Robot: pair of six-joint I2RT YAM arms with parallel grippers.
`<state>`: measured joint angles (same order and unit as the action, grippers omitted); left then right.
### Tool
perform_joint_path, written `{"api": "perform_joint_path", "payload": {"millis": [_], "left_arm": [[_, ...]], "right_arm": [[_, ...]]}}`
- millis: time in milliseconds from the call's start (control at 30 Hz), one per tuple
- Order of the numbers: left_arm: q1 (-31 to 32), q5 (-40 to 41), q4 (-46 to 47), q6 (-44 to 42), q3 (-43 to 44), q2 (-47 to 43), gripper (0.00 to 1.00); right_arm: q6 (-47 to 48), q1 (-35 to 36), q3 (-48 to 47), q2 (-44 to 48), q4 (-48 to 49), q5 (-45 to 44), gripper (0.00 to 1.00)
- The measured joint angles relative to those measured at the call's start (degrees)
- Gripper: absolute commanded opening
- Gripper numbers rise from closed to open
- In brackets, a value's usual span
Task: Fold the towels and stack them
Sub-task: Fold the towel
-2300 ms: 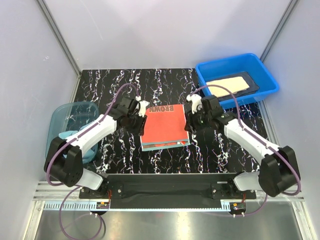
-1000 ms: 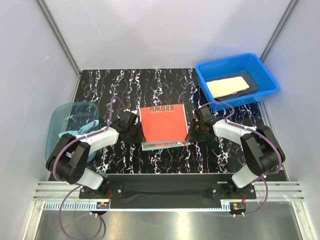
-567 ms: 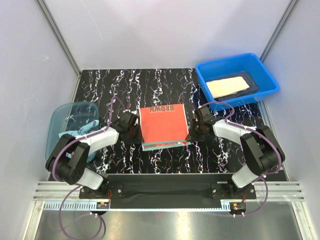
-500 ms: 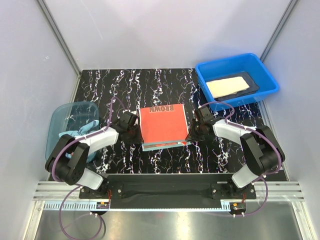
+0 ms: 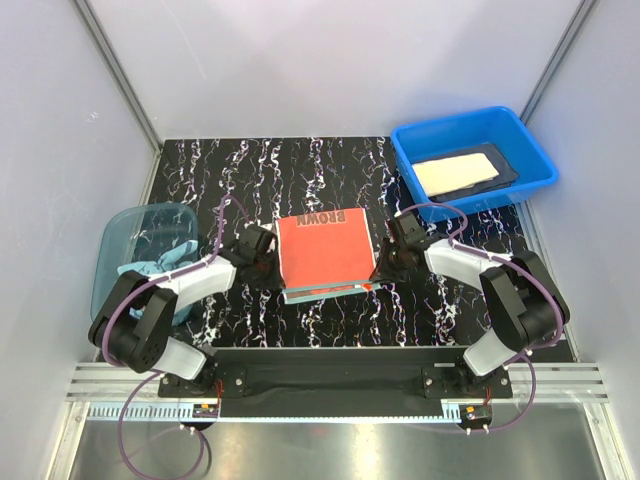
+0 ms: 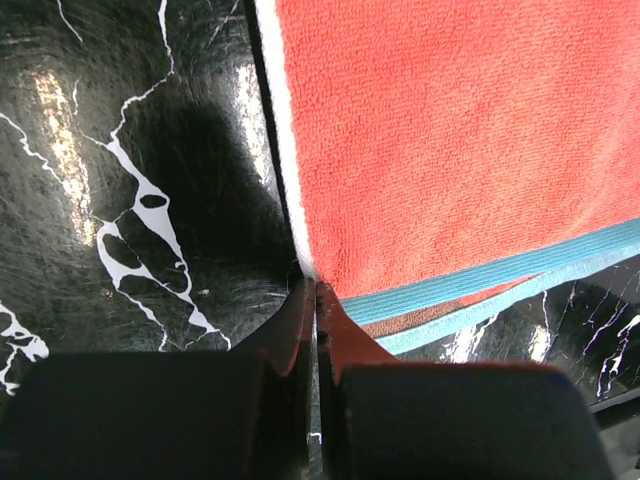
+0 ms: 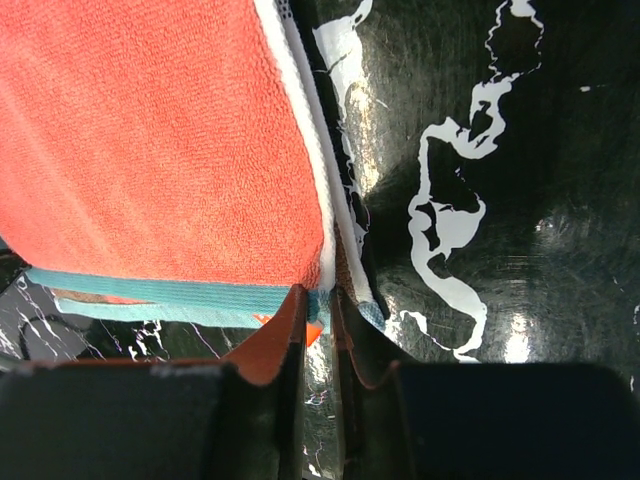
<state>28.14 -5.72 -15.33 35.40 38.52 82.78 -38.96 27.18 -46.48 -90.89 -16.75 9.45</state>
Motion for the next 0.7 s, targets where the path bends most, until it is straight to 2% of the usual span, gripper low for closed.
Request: {"api": "perform_joint_path", "payload": {"millis": [700], "left_arm": [[0.17,1.40,-13.55,-3.23,11.67,0.22,0.00]], "right_arm": [[2.54,0.24,-6.91,0.28,-6.32,-3.10,0.00]]}}
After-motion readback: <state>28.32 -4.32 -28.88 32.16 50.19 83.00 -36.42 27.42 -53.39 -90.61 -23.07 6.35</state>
